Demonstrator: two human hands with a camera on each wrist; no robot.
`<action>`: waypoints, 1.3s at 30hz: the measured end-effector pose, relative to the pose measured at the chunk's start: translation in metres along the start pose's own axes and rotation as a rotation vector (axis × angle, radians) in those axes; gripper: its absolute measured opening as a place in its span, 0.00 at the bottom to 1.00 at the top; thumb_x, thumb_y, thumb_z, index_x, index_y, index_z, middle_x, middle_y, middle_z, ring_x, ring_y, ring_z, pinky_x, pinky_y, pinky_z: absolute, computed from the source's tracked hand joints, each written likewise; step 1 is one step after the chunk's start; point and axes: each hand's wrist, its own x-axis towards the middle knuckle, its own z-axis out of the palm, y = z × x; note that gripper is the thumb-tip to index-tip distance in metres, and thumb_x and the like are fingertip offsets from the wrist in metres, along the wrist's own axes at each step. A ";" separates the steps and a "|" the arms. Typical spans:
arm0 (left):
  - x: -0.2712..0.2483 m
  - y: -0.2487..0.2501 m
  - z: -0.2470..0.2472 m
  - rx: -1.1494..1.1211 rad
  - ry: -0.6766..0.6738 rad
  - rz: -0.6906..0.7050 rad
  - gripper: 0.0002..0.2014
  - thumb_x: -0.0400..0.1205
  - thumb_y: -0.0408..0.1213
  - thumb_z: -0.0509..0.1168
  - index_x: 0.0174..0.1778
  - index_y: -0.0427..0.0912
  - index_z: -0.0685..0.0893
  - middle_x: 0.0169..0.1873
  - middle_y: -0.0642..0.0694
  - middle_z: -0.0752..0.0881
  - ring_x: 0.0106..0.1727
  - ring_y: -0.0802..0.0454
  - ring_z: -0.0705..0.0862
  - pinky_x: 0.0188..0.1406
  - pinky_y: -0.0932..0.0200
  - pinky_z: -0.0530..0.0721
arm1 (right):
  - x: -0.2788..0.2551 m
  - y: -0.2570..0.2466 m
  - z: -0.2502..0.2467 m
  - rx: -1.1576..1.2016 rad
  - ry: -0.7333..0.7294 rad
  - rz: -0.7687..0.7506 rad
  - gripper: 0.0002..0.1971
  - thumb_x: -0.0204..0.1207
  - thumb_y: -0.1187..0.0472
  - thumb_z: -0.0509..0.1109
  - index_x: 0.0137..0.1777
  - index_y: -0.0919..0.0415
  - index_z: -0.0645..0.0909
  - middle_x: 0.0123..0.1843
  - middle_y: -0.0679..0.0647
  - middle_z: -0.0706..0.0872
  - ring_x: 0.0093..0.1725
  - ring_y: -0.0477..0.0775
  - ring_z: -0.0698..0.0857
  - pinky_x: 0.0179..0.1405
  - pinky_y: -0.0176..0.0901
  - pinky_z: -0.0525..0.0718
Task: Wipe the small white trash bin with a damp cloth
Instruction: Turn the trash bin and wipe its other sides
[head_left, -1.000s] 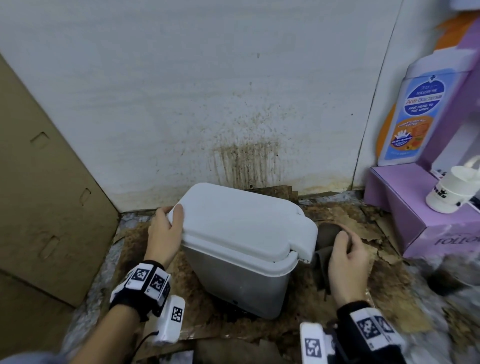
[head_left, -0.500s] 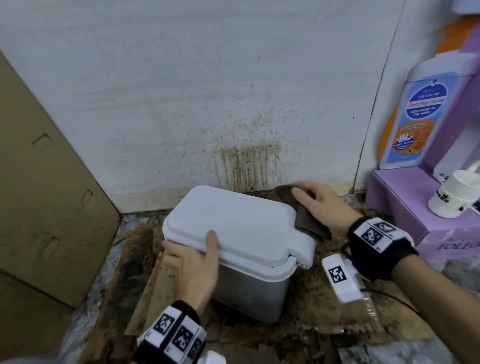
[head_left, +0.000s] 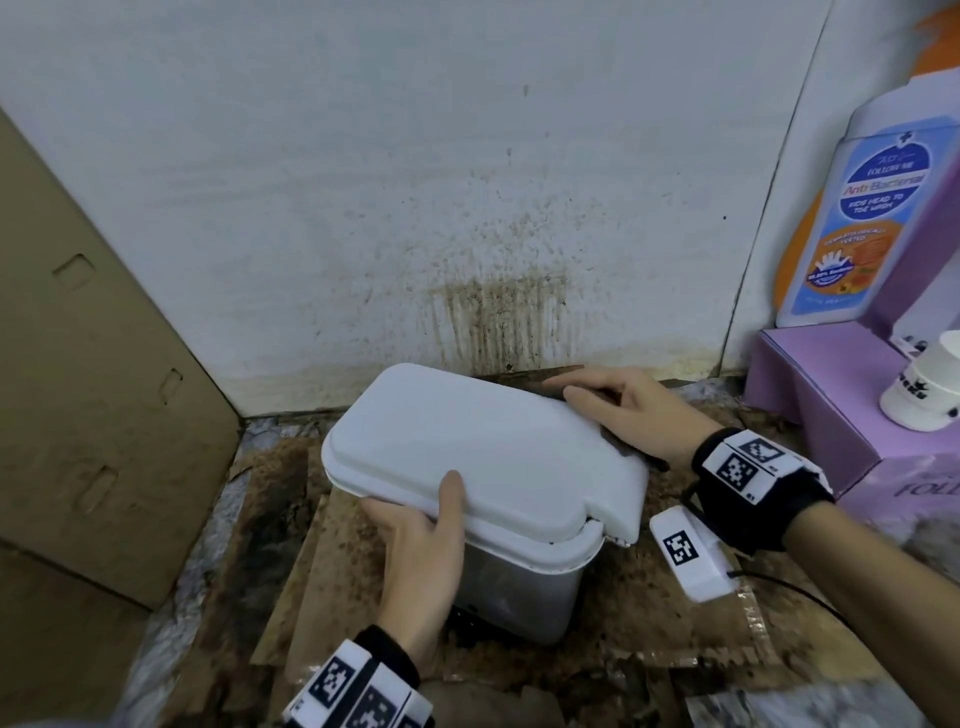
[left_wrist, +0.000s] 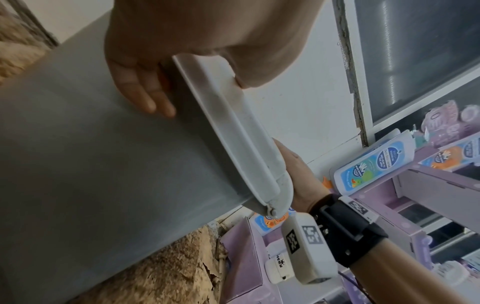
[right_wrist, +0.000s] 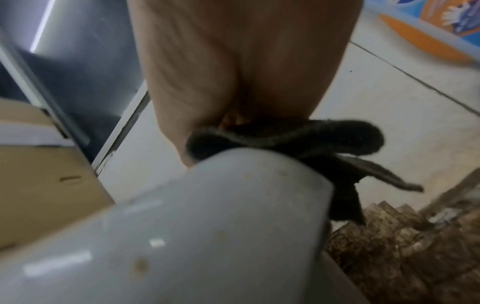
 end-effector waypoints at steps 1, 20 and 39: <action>0.000 0.000 0.000 -0.006 0.001 0.004 0.52 0.69 0.72 0.68 0.84 0.56 0.53 0.78 0.55 0.73 0.73 0.58 0.79 0.69 0.56 0.80 | 0.000 0.000 0.001 -0.015 -0.021 -0.009 0.15 0.88 0.52 0.62 0.71 0.43 0.83 0.56 0.39 0.90 0.47 0.37 0.89 0.41 0.34 0.87; 0.005 0.026 -0.012 -0.003 -0.091 0.153 0.41 0.85 0.47 0.70 0.89 0.53 0.53 0.64 0.73 0.81 0.58 0.81 0.83 0.50 0.80 0.81 | -0.023 -0.004 0.026 0.122 0.053 0.091 0.29 0.77 0.40 0.72 0.78 0.38 0.74 0.70 0.37 0.83 0.62 0.42 0.87 0.60 0.54 0.90; 0.066 0.049 -0.042 0.224 -0.526 0.028 0.30 0.86 0.57 0.64 0.86 0.63 0.66 0.77 0.64 0.79 0.76 0.60 0.79 0.80 0.45 0.74 | -0.073 -0.022 0.111 0.228 0.541 0.302 0.29 0.85 0.42 0.57 0.85 0.41 0.59 0.76 0.50 0.74 0.77 0.56 0.70 0.77 0.60 0.71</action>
